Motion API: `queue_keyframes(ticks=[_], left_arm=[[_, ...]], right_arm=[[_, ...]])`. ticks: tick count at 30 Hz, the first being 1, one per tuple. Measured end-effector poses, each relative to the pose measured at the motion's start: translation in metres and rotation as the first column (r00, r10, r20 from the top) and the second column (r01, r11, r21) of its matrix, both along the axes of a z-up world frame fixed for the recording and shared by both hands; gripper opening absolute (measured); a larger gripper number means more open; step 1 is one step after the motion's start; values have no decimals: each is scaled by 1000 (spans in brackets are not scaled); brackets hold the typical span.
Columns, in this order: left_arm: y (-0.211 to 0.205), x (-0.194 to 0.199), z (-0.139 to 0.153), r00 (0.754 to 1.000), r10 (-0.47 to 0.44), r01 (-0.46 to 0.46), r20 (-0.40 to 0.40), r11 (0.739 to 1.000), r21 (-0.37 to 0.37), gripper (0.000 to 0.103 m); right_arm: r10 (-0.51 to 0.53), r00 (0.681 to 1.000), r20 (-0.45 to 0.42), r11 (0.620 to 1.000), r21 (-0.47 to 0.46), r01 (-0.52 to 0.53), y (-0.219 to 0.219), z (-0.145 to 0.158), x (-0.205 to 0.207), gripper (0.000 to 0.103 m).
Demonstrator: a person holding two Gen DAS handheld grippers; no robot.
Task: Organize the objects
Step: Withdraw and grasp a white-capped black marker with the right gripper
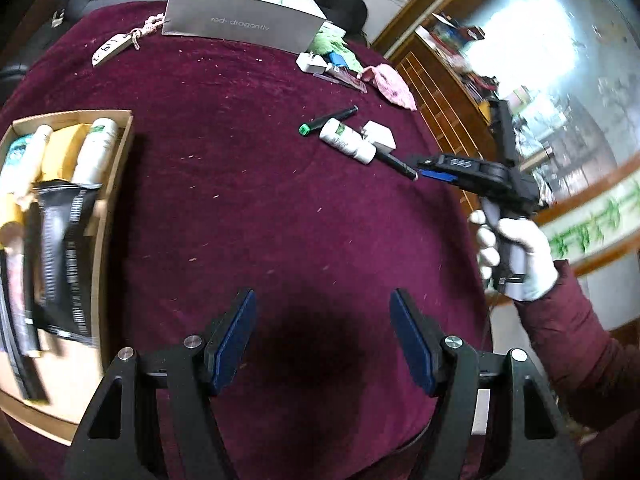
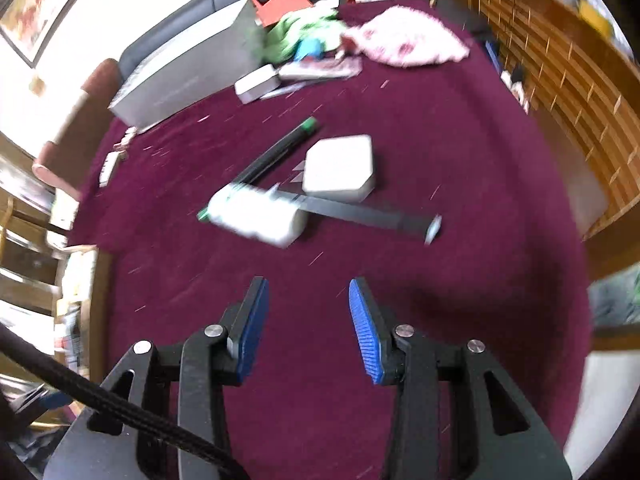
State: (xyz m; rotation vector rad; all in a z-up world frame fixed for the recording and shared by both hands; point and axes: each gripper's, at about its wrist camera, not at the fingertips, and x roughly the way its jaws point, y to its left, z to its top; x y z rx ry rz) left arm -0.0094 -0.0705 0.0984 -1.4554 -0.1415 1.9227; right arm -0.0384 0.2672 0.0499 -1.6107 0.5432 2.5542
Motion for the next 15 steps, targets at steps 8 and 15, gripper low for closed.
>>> queue_keyframes(ticks=[8, 15], left_arm=[[36, -19, 0, 993, 114, -116, 38, 993, 31, 62], [83, -44, -5, 993, 121, -121, -4, 993, -17, 62]], right_arm=[[212, 975, 72, 958, 182, -222, -5, -38, -43, 47], [271, 950, 157, 944, 148, -294, -13, -48, -49, 12]])
